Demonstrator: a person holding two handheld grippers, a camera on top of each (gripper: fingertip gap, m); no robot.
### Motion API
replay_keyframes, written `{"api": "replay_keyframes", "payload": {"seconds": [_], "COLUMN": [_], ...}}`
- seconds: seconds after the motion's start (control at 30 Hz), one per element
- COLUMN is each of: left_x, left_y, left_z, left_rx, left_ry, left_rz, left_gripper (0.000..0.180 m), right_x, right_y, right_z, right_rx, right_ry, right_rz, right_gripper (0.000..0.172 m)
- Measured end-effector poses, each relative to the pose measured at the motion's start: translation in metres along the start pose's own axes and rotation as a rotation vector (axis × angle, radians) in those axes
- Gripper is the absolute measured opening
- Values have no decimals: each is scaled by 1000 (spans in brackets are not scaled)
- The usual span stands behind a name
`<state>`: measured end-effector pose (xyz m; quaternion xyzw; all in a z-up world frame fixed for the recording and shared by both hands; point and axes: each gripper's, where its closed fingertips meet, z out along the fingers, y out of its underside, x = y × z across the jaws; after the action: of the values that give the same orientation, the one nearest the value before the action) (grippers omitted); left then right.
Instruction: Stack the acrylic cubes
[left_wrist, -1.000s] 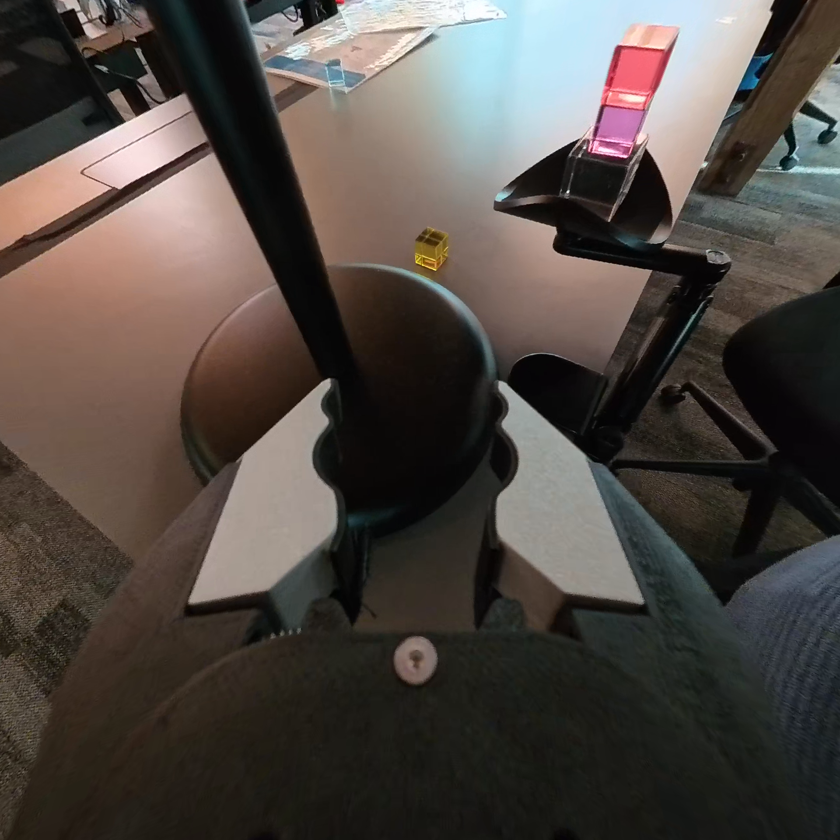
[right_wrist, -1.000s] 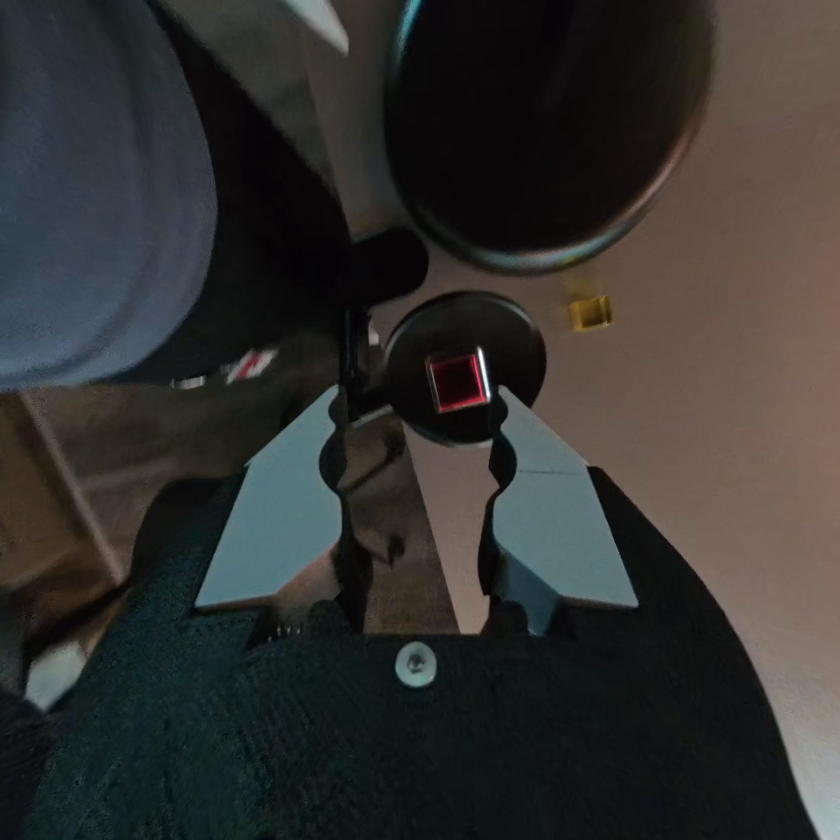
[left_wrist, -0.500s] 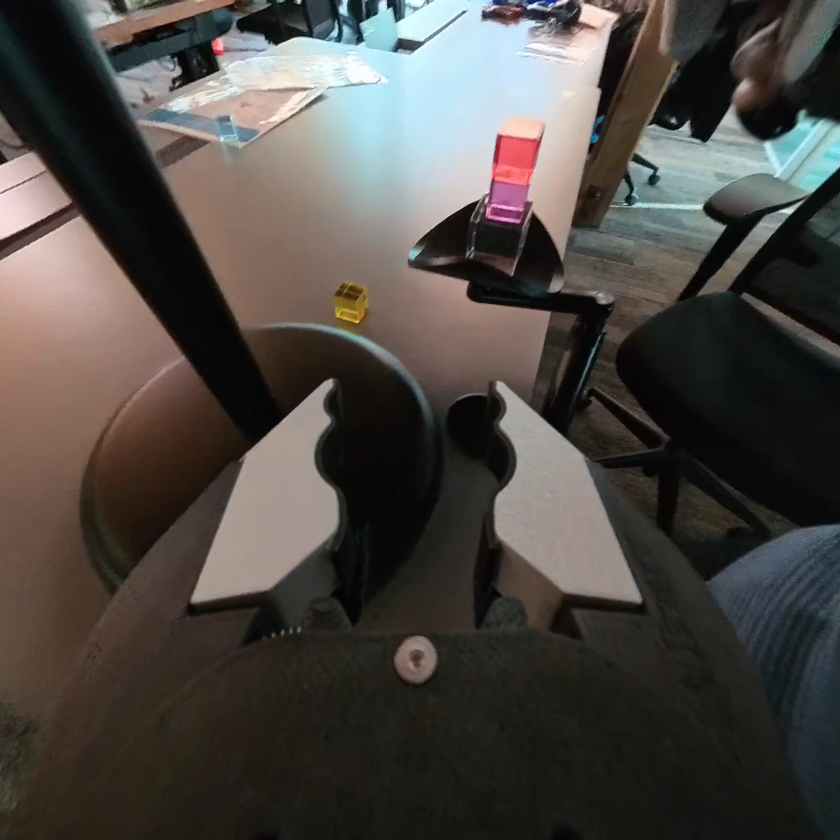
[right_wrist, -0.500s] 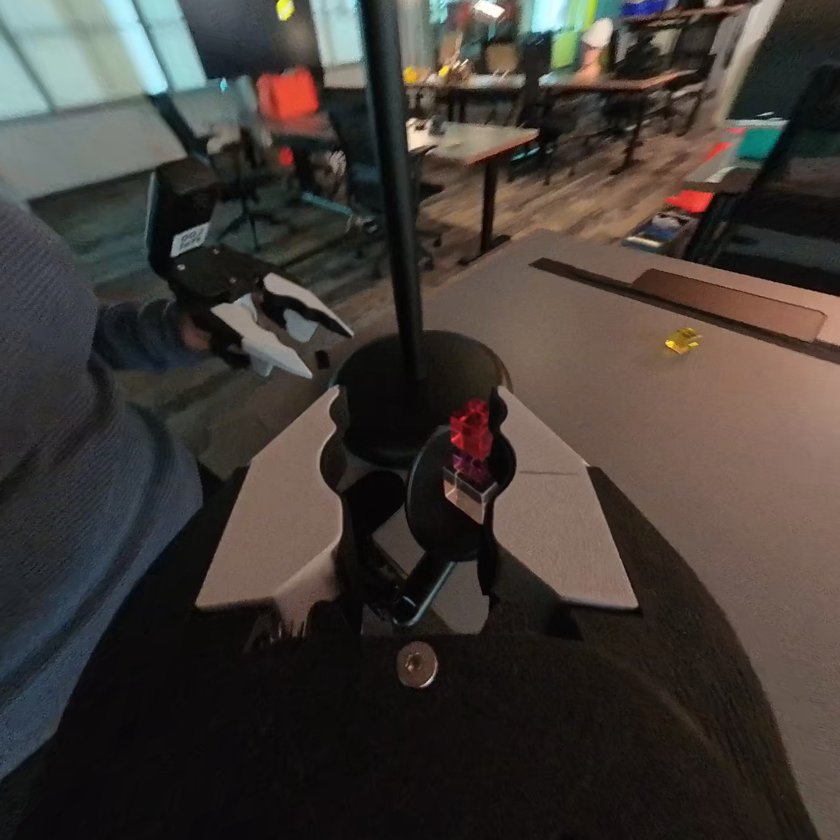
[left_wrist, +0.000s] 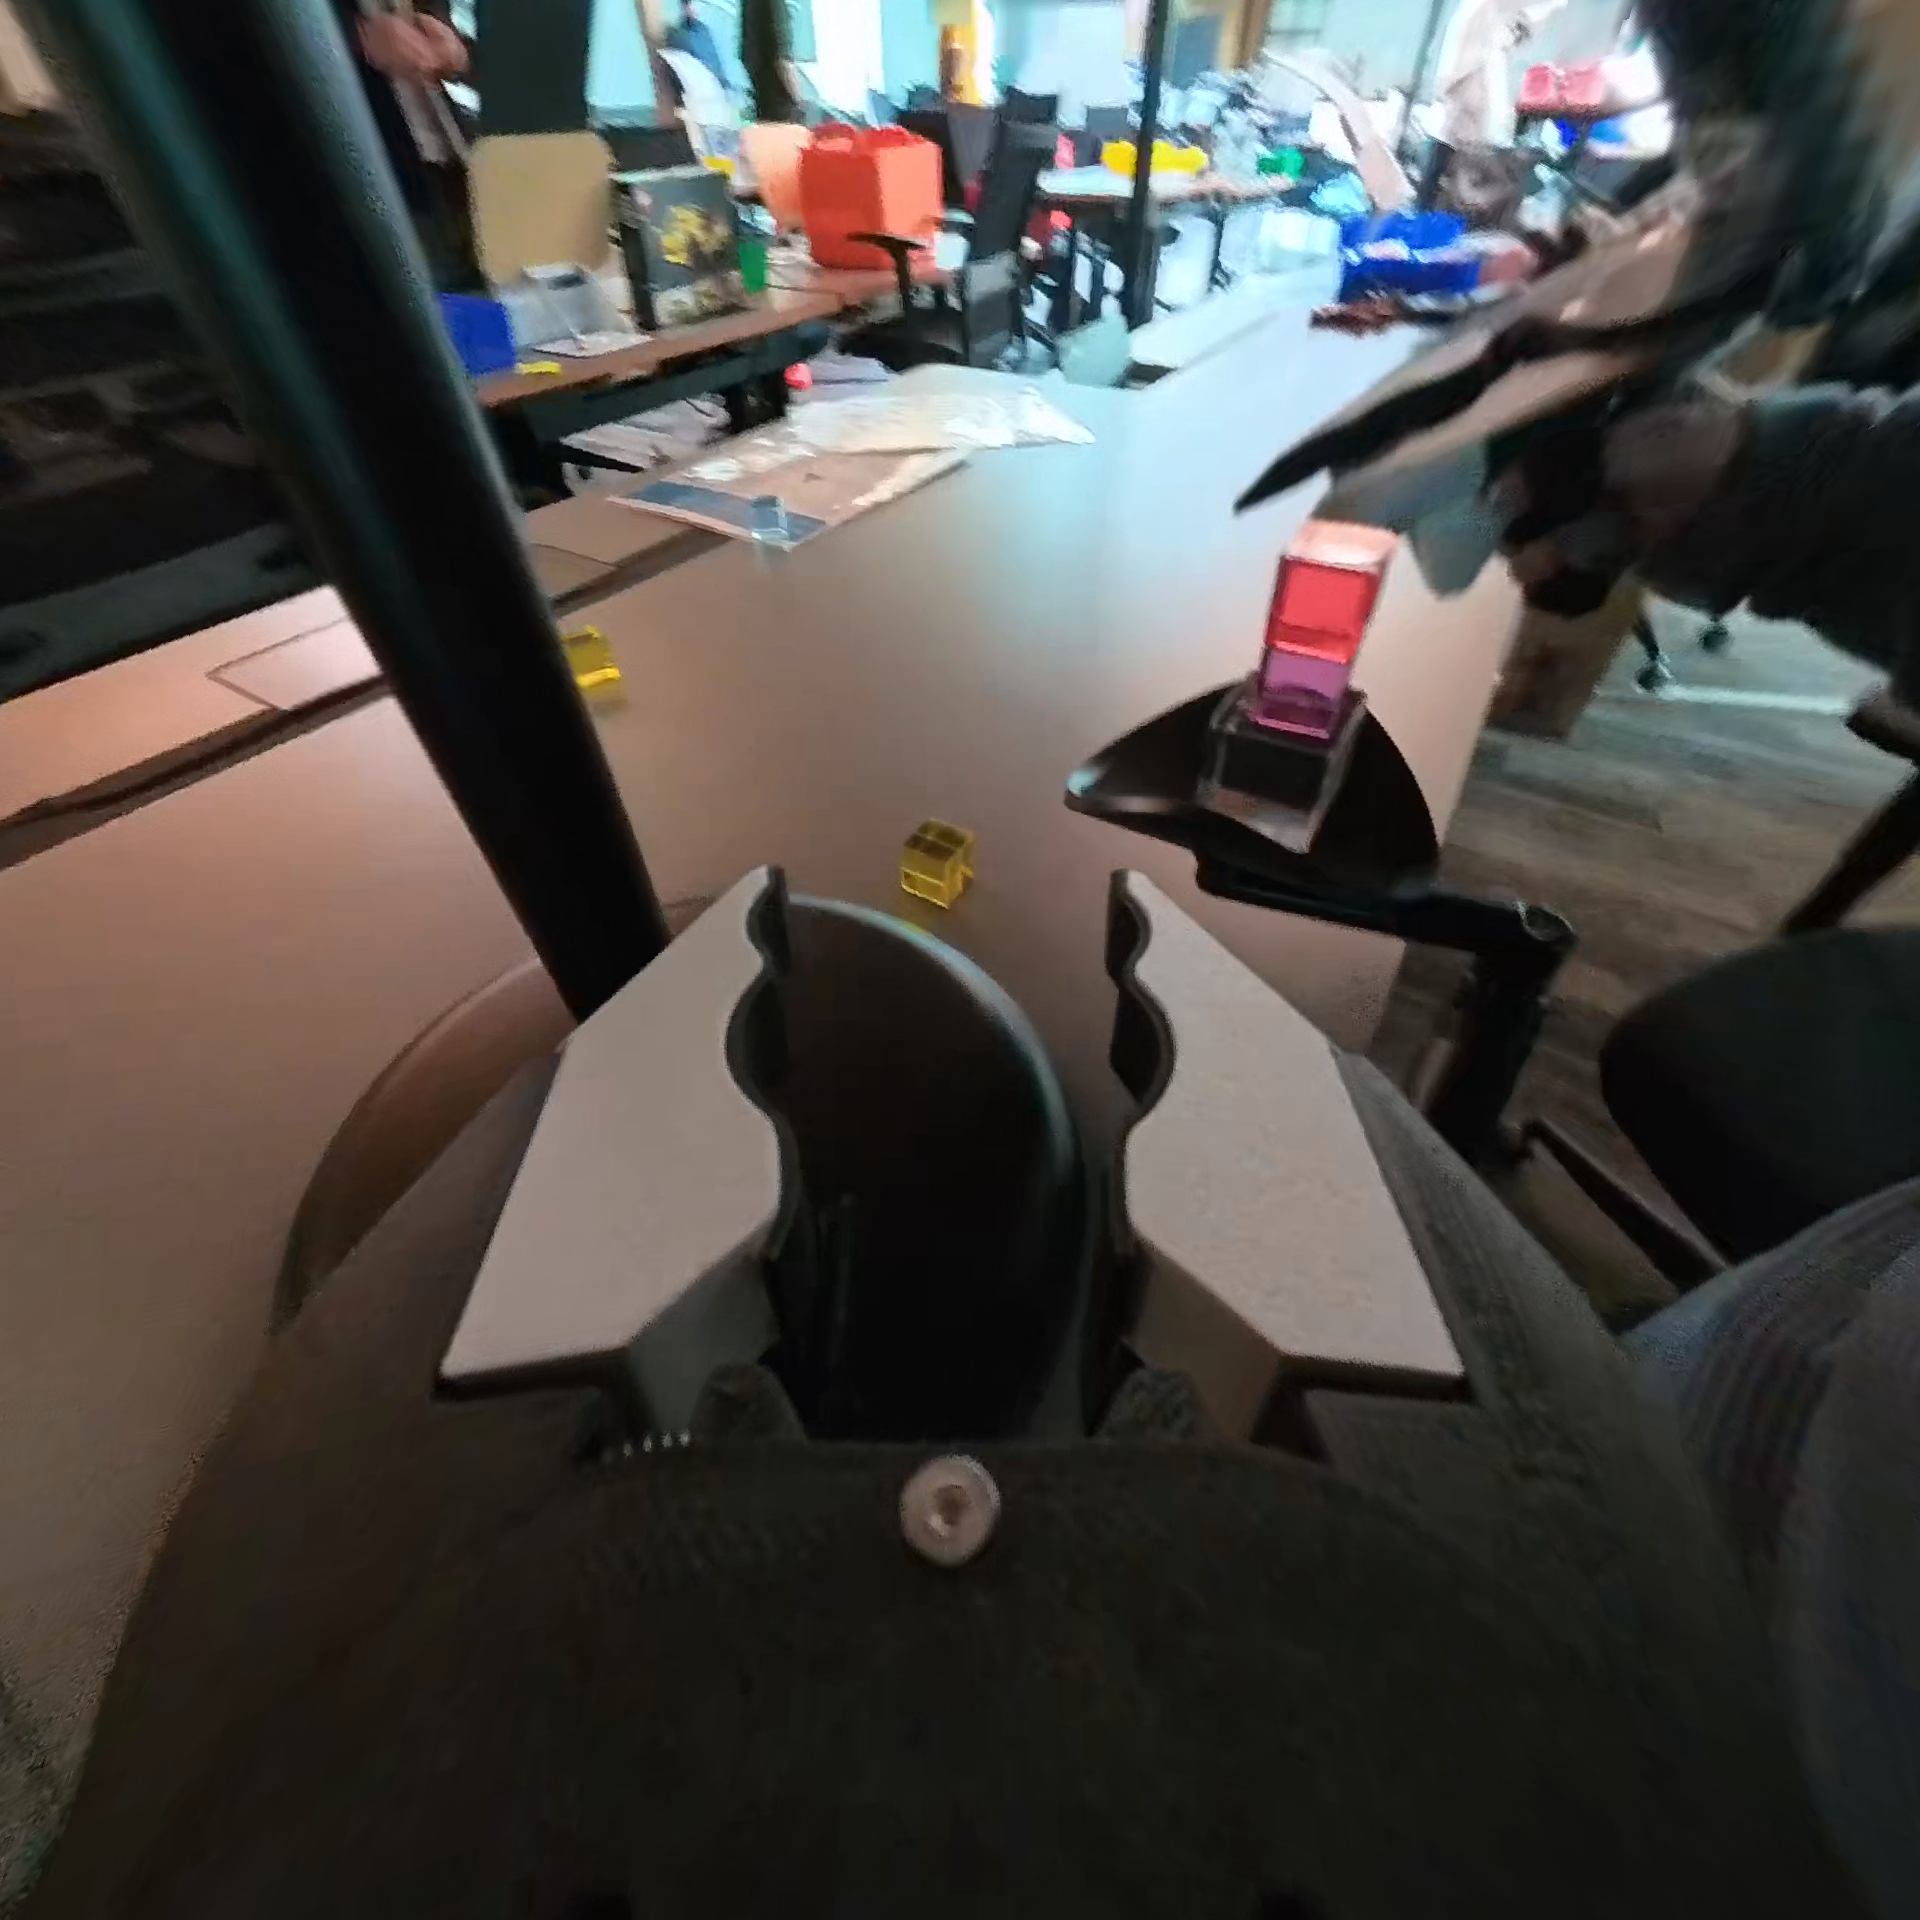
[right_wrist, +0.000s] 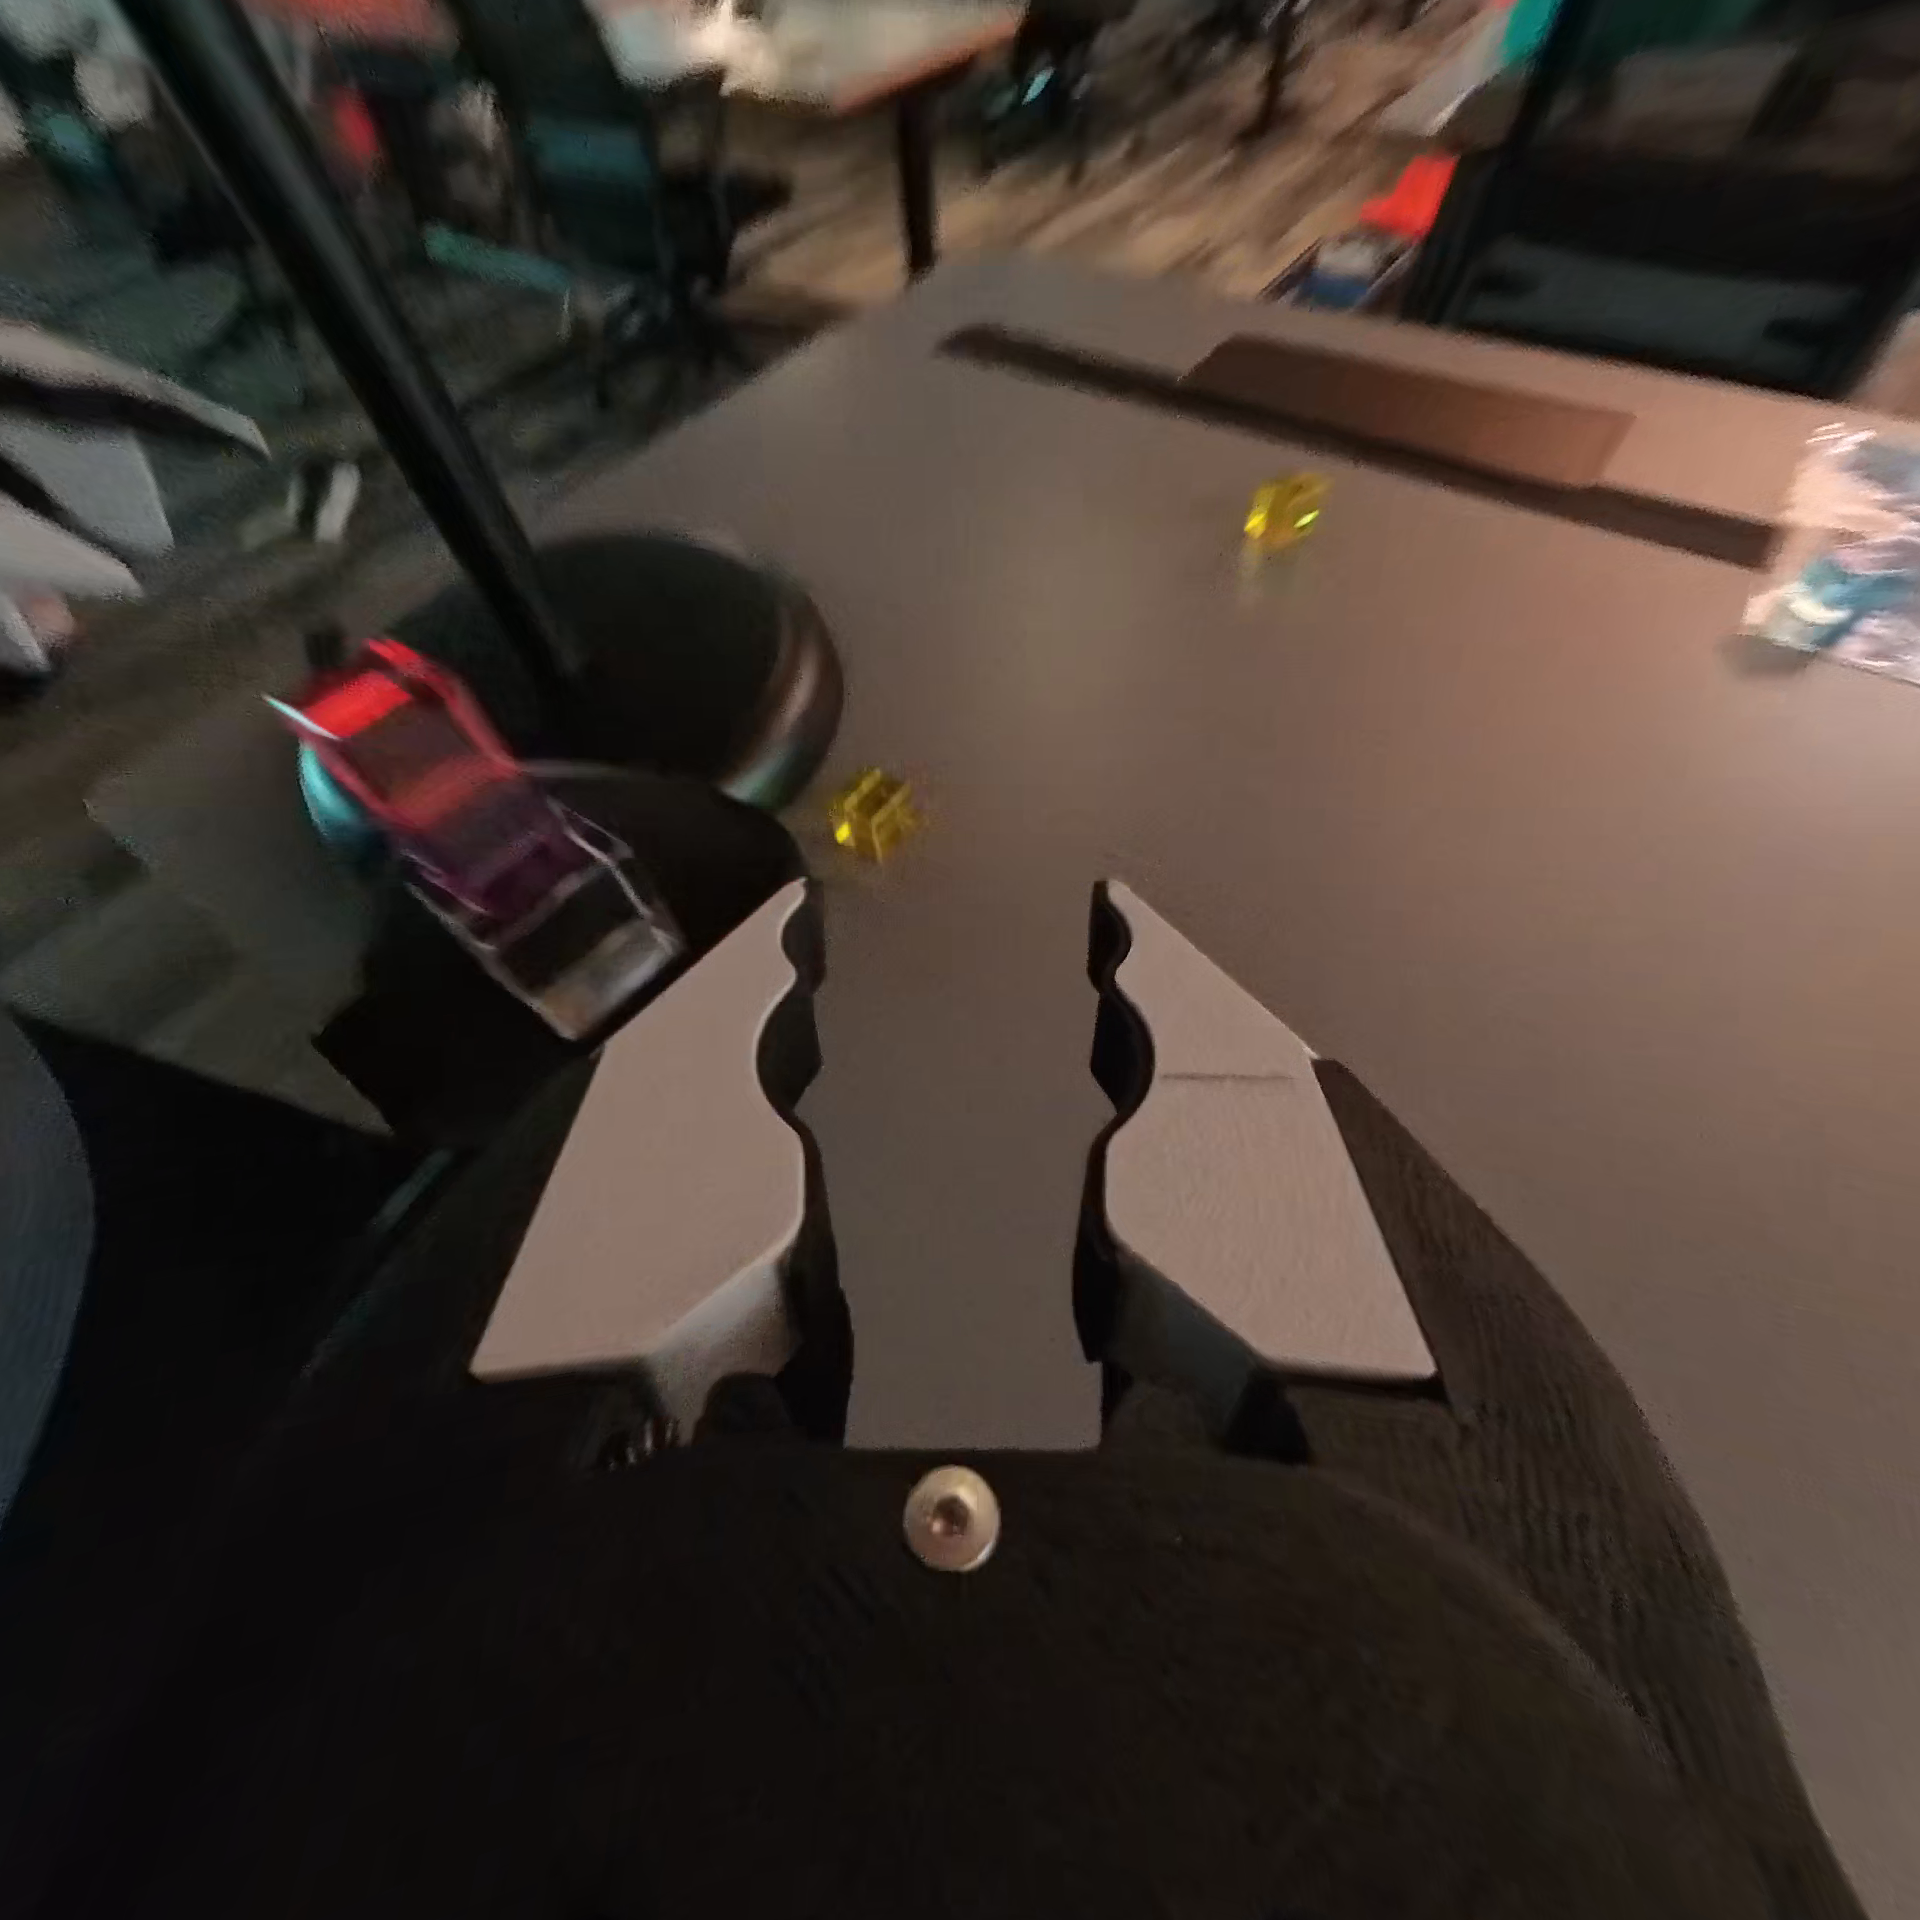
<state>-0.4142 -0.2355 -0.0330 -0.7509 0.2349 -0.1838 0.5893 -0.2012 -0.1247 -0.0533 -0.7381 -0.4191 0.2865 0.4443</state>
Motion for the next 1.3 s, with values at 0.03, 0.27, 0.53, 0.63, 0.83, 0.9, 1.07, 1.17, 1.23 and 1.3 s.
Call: {"api": "replay_keyframes", "payload": {"seconds": [0.03,0.27,0.53,0.63,0.83,0.9,1.07,1.17,1.23,1.3], "left_x": [-4,-3,12,21,25,22,14,16,16,15], "left_y": [-4,-20,-3,8,18,17,10,8,6,4], "left_z": [4,26,14,15,20,21,29,34,37,38], "left_rx": [26,119,77,33,-11,2,36,38,46,55], "left_ry": [-47,-296,-477,-487,-409,-392,-375,-353,-344,-336], "left_rz": [-17,-140,-253,-282,-317,-338,-343,-332,-326,-326], "left_gripper": [60,59,62,62,62,62,61,61,61,61], "right_x": [4,-23,-51,-48,-38,-47,-90,-109,-115,-117], "right_y": [3,28,55,55,-16,-41,-63,-63,-61,-56], "right_z": [15,122,164,162,104,72,11,0,-1,2], "right_rx": [-42,-179,-260,-262,-66,-34,-99,-146,-165,-190], "right_ry": [-48,-474,-716,-721,-698,-718,-794,-815,-820,-815], "right_rz": [-42,-292,-379,-341,-125,-104,-222,-280,-311,-329], "right_gripper": [50,57,37,25,24,24,24,24,24,24]}}
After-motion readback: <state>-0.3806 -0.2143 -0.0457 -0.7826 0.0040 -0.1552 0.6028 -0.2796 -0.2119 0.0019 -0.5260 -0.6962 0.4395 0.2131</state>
